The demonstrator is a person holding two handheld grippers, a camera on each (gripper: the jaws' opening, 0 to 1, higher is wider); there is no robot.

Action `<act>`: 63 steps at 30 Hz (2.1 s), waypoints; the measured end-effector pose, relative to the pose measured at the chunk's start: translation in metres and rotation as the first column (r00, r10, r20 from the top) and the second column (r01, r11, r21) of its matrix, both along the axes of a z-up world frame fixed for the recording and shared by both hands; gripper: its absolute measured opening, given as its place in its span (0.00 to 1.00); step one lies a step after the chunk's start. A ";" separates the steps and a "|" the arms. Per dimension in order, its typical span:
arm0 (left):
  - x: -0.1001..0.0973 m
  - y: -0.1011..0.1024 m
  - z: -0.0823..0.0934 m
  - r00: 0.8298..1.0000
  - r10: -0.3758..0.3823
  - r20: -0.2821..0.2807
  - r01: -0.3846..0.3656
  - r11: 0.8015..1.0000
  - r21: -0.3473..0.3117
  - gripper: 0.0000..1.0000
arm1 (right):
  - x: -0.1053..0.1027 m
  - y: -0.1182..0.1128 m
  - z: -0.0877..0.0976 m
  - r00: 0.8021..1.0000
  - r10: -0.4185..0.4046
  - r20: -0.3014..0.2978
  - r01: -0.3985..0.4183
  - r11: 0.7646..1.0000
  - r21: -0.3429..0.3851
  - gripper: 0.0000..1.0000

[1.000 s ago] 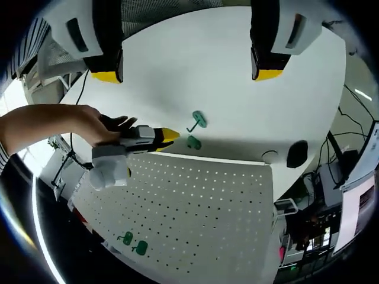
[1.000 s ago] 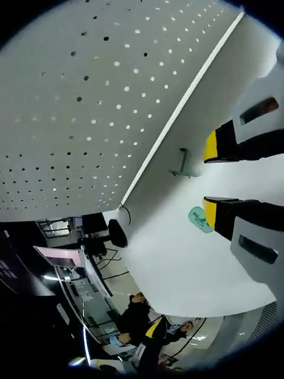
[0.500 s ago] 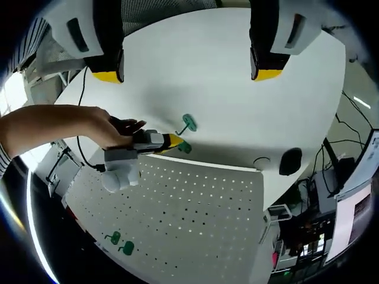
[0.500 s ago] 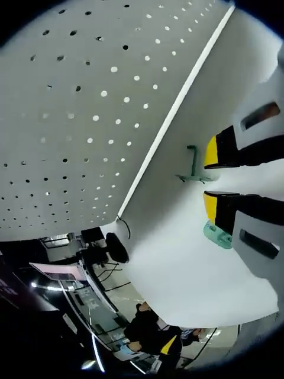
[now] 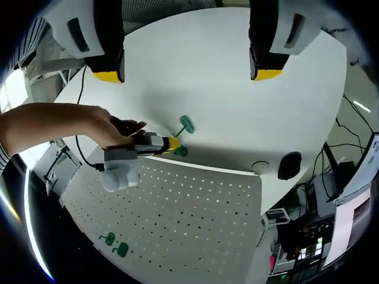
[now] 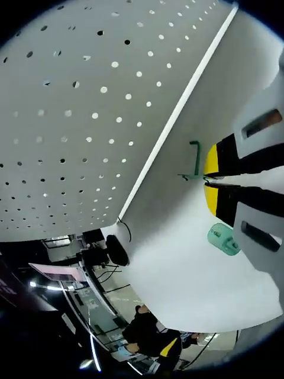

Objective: Insert the hook assembly into the mounting plate slot until the hook locks in place.

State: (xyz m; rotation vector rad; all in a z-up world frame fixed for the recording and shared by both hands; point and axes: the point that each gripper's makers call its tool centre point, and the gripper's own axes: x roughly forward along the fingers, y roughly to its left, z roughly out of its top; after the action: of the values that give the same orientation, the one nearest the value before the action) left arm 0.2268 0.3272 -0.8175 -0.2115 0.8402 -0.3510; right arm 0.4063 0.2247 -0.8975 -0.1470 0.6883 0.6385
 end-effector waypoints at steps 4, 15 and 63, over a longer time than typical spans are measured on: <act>0.002 -0.001 0.002 1.000 -0.001 0.002 0.001 1.000 -0.004 0.88 | -0.001 -0.003 0.004 1.000 0.010 0.023 -0.010 1.000 -0.017 0.02; 0.020 0.010 0.012 1.000 0.022 0.018 -0.022 1.000 0.017 0.87 | -0.019 -0.014 0.030 0.984 0.132 0.120 -0.118 0.986 -0.116 0.01; 0.045 -0.173 0.034 0.977 -0.098 -0.189 0.002 0.893 -0.451 0.28 | -0.151 -0.073 0.120 0.845 0.223 0.486 -0.038 0.932 -0.361 0.01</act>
State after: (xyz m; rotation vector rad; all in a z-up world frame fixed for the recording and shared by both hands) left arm 0.2717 0.1542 -0.7837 -0.6694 0.9634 -0.5792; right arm 0.2558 0.1515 -0.7777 -0.6732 0.2516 0.5720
